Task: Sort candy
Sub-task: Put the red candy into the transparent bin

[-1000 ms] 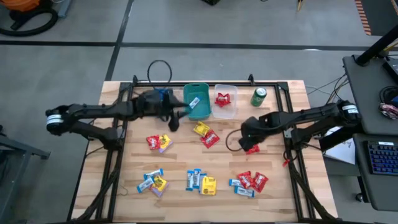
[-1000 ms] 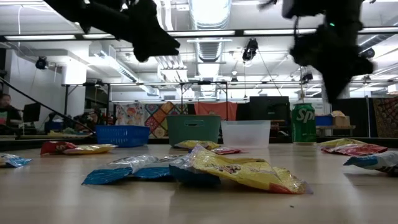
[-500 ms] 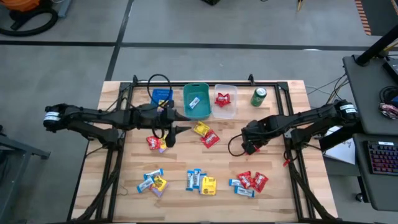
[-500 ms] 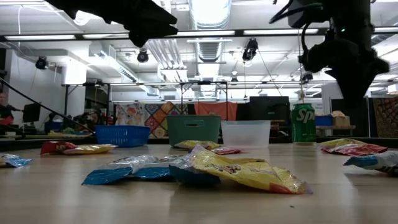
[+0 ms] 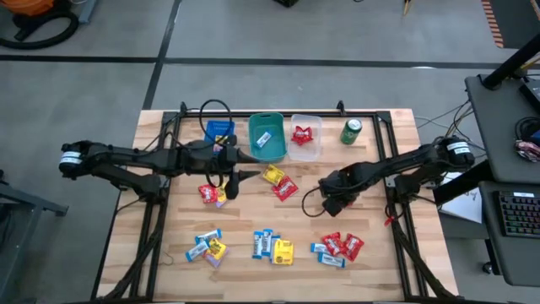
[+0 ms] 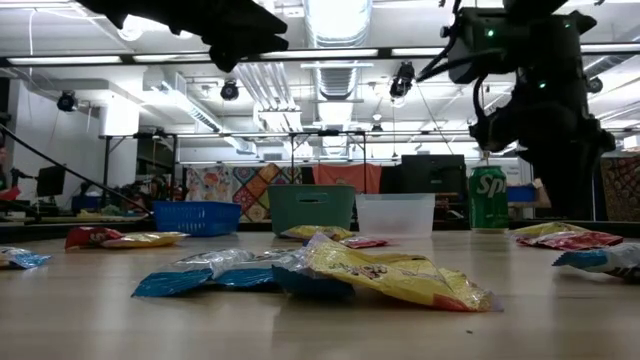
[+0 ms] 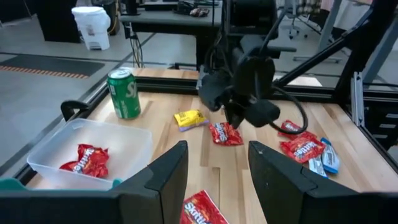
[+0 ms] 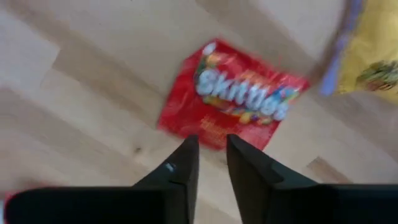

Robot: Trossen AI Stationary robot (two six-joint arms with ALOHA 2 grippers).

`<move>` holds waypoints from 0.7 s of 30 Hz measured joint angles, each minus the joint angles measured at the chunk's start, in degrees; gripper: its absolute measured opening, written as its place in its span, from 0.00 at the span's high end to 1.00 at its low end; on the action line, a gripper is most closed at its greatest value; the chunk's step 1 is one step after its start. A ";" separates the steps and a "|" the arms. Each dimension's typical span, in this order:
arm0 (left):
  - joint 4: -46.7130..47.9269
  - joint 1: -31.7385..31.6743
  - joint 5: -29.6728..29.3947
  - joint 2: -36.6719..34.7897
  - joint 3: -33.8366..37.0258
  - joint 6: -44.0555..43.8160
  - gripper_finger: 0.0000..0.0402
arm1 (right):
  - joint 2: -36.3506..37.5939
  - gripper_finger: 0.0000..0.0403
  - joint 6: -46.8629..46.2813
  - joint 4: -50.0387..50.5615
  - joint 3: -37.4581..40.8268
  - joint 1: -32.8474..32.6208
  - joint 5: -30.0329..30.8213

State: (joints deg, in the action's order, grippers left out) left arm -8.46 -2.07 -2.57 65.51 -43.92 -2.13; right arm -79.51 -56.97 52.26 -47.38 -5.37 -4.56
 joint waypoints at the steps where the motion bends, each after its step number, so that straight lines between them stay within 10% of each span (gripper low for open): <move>1: -0.02 0.01 0.00 -0.02 -0.08 0.03 0.62 | -0.05 0.79 0.88 -0.08 -0.04 0.01 -1.44; 21: -0.26 0.00 -0.01 0.22 -0.18 0.11 0.62 | -0.11 0.45 -5.00 0.84 3.17 0.07 3.08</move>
State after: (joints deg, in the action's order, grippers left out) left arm -8.72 -2.07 -2.58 65.73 -44.10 -2.02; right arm -79.62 -61.98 53.10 -44.21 -5.30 -1.48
